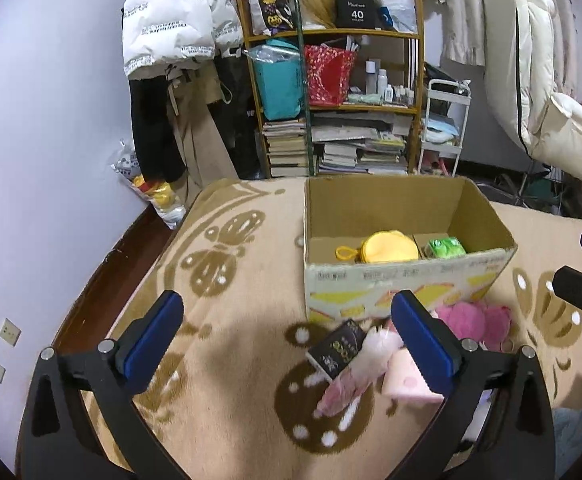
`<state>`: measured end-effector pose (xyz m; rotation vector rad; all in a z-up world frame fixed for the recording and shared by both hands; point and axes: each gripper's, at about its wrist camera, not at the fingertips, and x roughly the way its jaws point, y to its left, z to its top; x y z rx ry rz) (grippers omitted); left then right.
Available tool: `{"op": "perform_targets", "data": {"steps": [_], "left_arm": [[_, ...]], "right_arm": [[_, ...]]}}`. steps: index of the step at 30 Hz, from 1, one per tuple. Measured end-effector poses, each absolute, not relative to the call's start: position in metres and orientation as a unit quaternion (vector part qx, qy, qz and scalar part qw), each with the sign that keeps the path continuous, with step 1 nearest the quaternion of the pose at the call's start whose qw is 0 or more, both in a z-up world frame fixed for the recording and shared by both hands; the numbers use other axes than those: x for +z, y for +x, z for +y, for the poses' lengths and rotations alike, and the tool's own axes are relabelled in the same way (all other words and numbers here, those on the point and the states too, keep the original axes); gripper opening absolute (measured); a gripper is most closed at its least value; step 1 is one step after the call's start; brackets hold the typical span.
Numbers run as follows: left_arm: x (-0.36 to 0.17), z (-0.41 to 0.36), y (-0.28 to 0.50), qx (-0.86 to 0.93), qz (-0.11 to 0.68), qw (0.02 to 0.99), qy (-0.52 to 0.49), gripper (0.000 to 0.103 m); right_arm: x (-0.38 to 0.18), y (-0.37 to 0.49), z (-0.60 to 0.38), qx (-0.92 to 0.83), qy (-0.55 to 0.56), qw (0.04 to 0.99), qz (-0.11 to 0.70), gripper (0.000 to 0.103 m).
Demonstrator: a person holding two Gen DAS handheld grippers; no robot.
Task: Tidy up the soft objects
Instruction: 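Move both tools back to the remaining pile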
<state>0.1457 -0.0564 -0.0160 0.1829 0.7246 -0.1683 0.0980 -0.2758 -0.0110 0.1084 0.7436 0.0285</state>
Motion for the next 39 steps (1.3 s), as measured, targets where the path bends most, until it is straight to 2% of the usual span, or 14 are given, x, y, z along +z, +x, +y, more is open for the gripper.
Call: {"op": "perform_targets", "data": {"steps": [28, 39], "left_arm": [[-0.115, -0.068, 0.148, -0.127, 0.445, 0.88, 0.105, 0.102], [-0.137, -0.072, 0.158, -0.124, 0.471, 0.866, 0.114, 0.102]], "right_arm": [[-0.097, 0.098, -0.263, 0.018, 0.067, 0.889, 0.452, 0.103], [-0.12, 0.107, -0.262, 0.019, 0.09, 0.872, 0.481, 0.103]]}}
